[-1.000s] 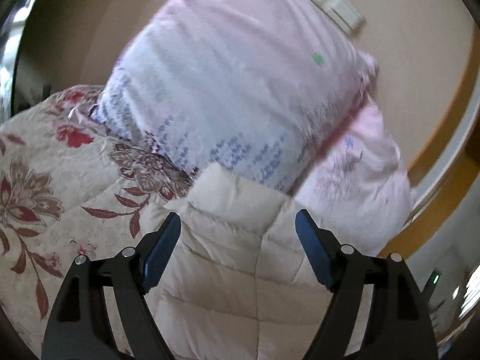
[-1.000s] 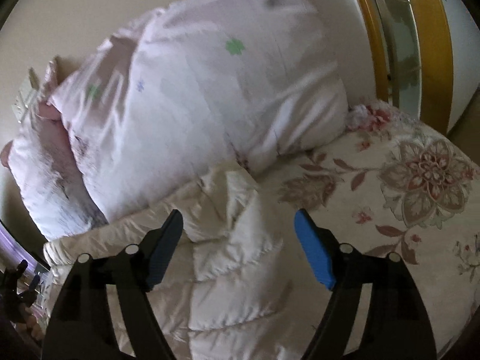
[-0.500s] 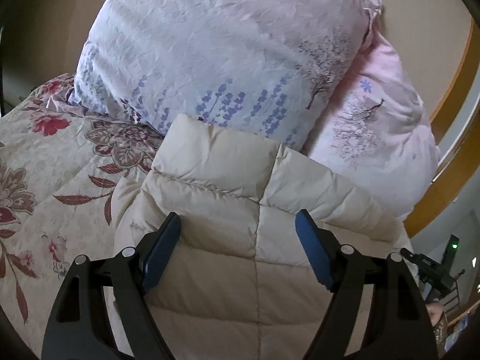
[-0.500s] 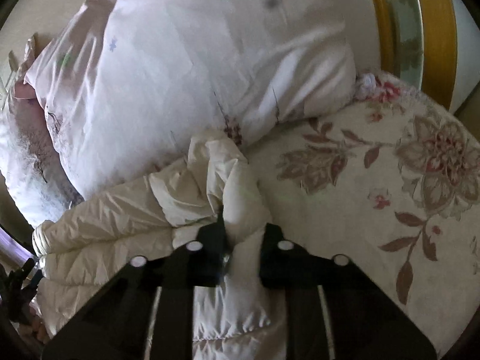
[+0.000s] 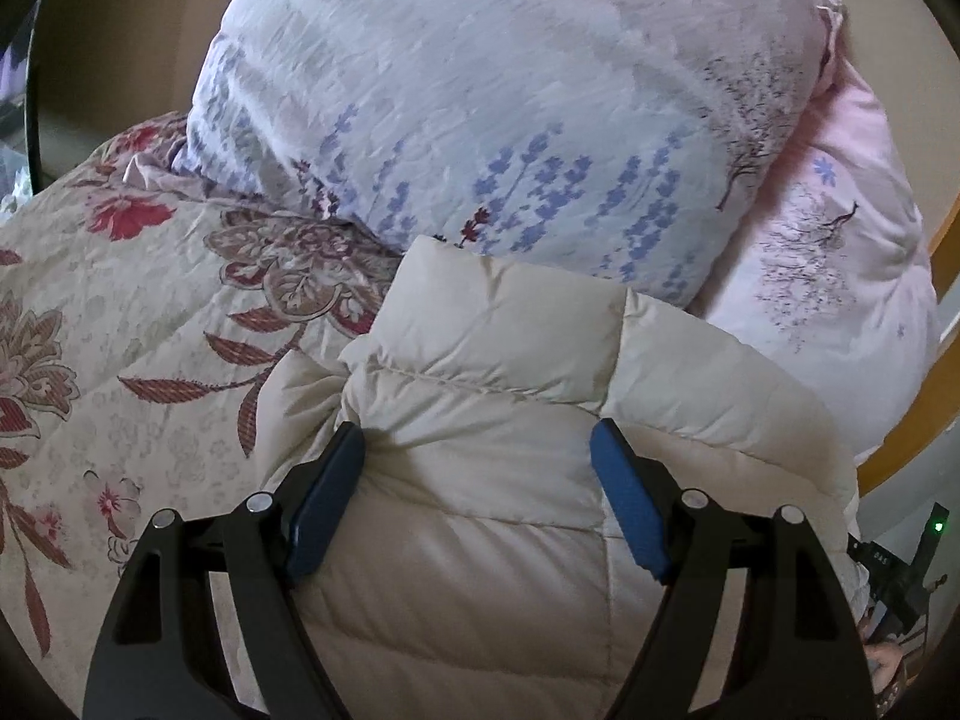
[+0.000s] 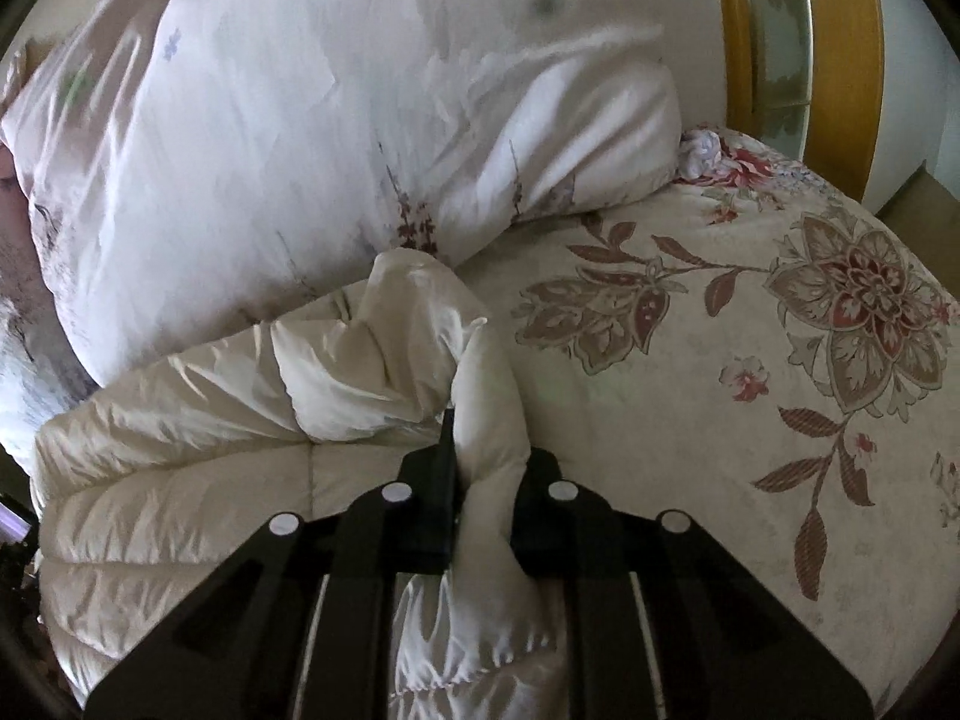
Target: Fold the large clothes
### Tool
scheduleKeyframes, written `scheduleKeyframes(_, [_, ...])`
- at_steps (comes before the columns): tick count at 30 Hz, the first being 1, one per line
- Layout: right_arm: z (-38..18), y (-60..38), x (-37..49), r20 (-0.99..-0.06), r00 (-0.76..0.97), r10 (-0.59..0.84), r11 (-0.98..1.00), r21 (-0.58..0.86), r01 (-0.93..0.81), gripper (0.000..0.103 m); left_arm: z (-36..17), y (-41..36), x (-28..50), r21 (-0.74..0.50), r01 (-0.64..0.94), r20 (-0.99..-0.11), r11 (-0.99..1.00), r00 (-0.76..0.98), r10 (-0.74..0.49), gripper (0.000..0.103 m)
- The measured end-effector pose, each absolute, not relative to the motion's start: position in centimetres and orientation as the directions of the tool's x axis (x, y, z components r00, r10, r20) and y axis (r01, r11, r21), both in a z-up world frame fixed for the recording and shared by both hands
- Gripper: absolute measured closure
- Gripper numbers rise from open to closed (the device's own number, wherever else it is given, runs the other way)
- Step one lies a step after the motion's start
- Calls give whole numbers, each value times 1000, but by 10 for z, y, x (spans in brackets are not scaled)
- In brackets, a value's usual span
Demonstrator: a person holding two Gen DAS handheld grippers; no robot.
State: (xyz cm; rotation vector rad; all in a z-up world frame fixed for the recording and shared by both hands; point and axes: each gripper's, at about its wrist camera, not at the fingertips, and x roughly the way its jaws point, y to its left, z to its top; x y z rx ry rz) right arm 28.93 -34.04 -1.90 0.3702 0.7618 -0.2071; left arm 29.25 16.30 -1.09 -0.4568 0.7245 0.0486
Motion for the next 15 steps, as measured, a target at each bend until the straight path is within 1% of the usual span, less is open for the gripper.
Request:
scheduleKeyframes(4, [-25,-338,292,-716,695,-63,915,237,327,88,-17,163,299,-374,-213,-667,902,738,-102,23])
scheduleKeyframes(10, [-32,-341,297,-725,686,-57,907,249,339,86,-29,165,310,-378,-234,-693,896,713,-107,15])
scheduleKeyframes(13, [-35,-344,299,-731,680,-50,900,262,348,85,-30,162,312,-362,-232,-695,903,713,-95,13])
scheduleKeyframes(15, [-35,-346,302,-740,672,-45,899,263,350,82,-30,162,312,-357,-229,-696,905,711,-95,12])
